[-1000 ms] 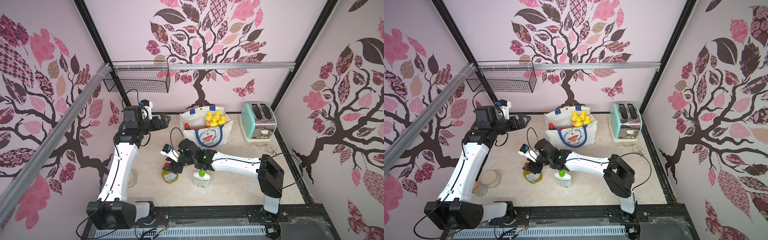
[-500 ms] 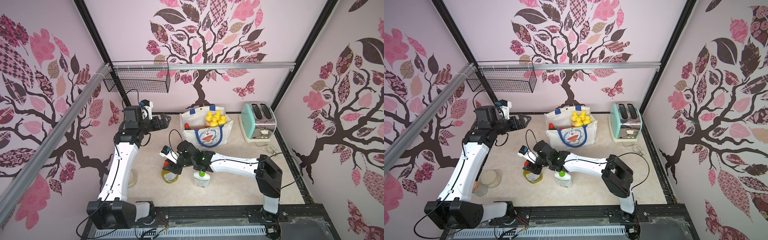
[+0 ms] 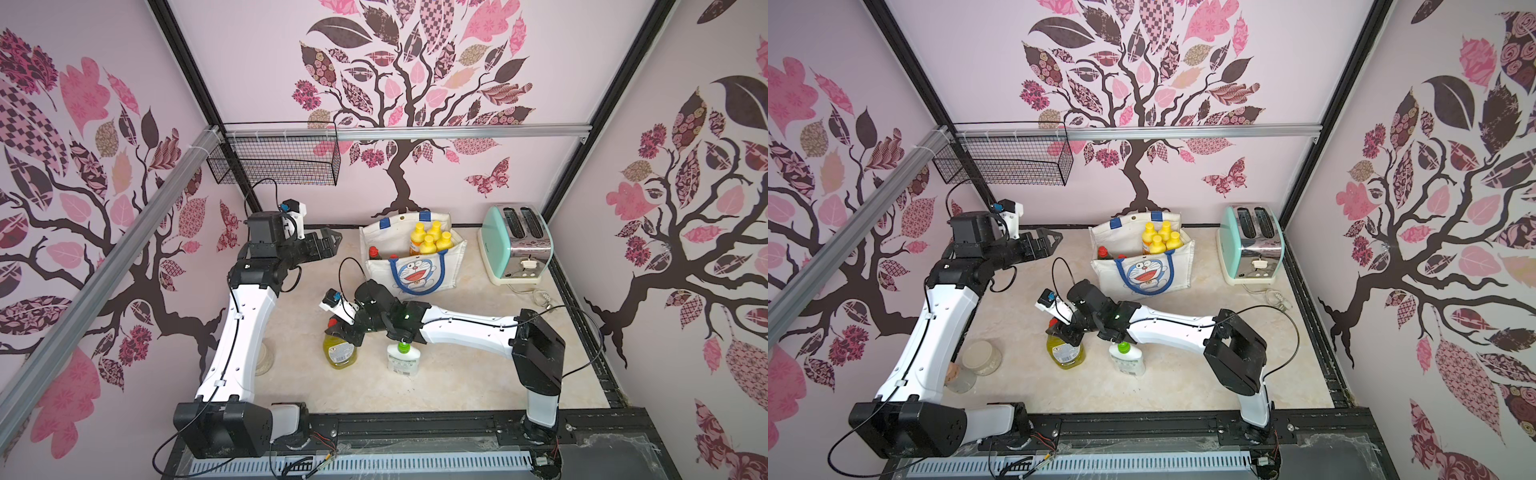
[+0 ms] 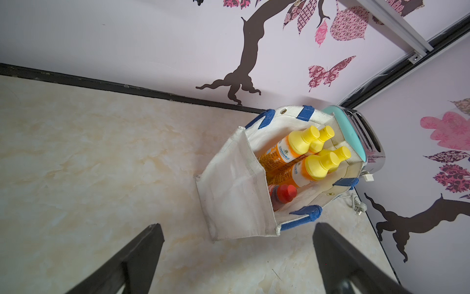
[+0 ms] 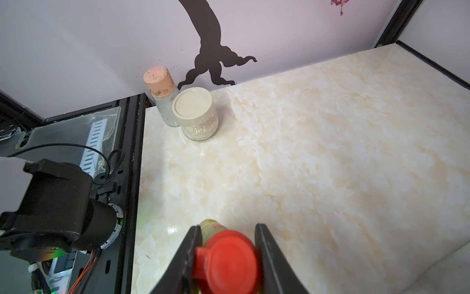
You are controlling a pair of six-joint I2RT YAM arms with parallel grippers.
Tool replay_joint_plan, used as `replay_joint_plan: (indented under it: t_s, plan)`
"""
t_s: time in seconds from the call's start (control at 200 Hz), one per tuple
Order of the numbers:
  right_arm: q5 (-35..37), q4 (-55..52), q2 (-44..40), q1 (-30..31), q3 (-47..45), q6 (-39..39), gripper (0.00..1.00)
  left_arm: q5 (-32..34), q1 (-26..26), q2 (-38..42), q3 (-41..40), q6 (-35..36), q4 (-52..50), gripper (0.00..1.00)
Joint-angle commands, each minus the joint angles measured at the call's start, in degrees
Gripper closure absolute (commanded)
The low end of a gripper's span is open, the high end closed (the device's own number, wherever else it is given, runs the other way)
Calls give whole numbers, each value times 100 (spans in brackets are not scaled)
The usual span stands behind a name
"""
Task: Pack dish soap into the shopping bag
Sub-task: Pick up the bottle of dish soap at the center of the board.
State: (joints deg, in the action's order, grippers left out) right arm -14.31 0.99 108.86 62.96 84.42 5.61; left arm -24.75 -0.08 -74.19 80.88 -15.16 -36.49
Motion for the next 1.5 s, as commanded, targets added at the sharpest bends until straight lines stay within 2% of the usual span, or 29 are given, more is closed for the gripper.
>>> replay_joint_plan:
  t_s: [0.0, 0.46, 0.65, 0.88, 1.15, 1.491]
  plan:
    - [351, -429, -346, 15, 134, 109, 100, -82, 24, -7, -26, 57, 76, 2]
    - [1202, -1075, -981, -55, 362, 193, 100, -376, 16, -68, -56, 57, 203, 2]
    - [1429, -1378, -1227, -302, 462, 121, 100, -494, -25, -129, -54, -5, 324, 2]
    - [1569, -2001, -1501, -658, 1090, 110, 100, -705, -240, -405, 211, -154, 435, 2]
    - [1988, -3282, -1147, -912, 2764, 123, 100, -636, -462, -926, 779, -84, 152, 2]
    - [1989, -4291, -314, -1327, 4872, 164, 100, -546, -756, -1557, 1547, 227, -563, 5]
